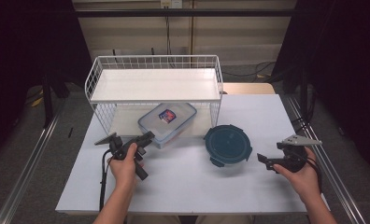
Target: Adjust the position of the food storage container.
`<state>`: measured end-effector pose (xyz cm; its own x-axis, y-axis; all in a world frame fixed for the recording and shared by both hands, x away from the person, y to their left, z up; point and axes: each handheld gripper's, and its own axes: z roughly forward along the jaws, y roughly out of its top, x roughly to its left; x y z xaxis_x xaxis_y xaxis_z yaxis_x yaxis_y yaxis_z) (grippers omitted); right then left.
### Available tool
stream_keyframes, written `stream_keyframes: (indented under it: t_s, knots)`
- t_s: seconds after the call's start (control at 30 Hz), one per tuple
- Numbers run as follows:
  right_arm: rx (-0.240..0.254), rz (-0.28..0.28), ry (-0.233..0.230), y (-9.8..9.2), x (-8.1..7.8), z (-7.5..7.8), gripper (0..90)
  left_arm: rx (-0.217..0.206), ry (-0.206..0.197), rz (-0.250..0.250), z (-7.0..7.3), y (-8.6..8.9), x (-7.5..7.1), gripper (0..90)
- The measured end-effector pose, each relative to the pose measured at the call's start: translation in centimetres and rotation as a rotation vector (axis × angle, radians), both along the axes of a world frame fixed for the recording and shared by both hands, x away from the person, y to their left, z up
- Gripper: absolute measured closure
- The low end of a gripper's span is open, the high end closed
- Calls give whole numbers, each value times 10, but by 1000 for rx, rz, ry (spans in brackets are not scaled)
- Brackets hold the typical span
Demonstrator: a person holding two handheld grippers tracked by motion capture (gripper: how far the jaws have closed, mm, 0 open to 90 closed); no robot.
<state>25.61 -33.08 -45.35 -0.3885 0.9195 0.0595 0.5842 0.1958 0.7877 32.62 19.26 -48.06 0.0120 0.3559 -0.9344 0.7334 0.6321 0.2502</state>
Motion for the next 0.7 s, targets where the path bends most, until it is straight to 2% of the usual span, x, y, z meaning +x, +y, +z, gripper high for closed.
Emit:
stream_keyframes:
  t_s: [0.03, 0.17, 0.23, 0.27, 0.3, 0.33, 0.37, 0.43, 0.47, 0.5, 0.53, 0.57, 0.6, 0.63, 0.67, 0.7]
  knots:
    - [0, 0, 0, 0, 0, 0, 60, 0, 0, 0, 0, 0, 0, 579]
    - [0, 2, 3, 1, 0, 0, 60, -15, 18, 7, 2, 18, -10, 590]
    - [-3, 6, -4, 2, 0, 1, 60, 4, 22, -12, 4, 29, -15, 596]
    - [-5, 10, -5, 4, 0, 1, 60, 13, 14, 2, 5, 38, -20, 599]
    - [-5, 10, -5, 4, 0, 1, 60, 13, 14, 2, 5, 38, -20, 603]
    - [-4, 10, 1, 5, 0, 2, 60, 14, 11, 26, 8, 45, -22, 603]
    - [-7, 15, -5, 7, 0, 3, 60, 46, 6, 17, 11, 55, -27, 610]
    - [-7, 22, -7, 10, 0, 4, 60, 49, 4, 26, 13, 60, -29, 611]
    - [-7, 27, -11, 11, -1, 5, 60, 63, 4, 21, 14, 64, -32, 611]
    - [-5, 32, -10, 13, -1, 6, 60, 84, 9, -5, 15, 69, -34, 612]
    - [-5, 37, -14, 14, -1, 7, 60, 88, 11, -19, 14, 76, -38, 612]
    - [-5, 37, -14, 14, -1, 7, 60, 88, 11, -19, 14, 76, -38, 613]
    - [1, 44, -16, 19, -2, 10, 60, 57, 40, 12, 16, 77, -40, 612]
    - [1, 44, -16, 19, -2, 10, 60, 71, 28, -12, 15, 82, -42, 612]
    - [5, 57, -33, 24, -2, 15, 60, 54, 33, 0, 16, 85, -45, 613]
    - [5, 57, -33, 24, -2, 15, 60, 54, 33, 0, 16, 85, -45, 613]
